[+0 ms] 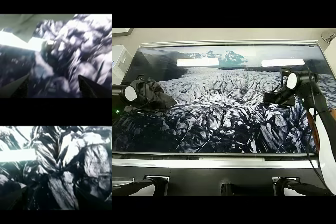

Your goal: Fold the clothes and pants, and hang the long-sleeved shirts on hangers.

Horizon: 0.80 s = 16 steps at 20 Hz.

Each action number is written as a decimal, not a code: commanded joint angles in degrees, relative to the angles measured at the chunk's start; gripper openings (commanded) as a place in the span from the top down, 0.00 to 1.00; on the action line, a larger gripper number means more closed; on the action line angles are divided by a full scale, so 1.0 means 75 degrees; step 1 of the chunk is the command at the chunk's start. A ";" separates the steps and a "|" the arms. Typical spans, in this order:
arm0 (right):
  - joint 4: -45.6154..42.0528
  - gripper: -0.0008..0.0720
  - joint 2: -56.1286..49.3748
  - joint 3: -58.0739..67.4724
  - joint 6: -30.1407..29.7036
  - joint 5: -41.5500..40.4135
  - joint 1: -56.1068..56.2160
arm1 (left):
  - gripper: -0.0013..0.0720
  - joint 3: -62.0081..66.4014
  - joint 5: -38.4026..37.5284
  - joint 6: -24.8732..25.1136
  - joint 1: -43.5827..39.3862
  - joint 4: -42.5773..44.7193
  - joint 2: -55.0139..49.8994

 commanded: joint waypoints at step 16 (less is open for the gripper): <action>-0.0064 0.05 -0.0015 0.0003 -0.0213 -0.1440 -0.0003 | 0.01 0.3768 -0.0568 -0.1070 0.3538 -0.1119 -0.3928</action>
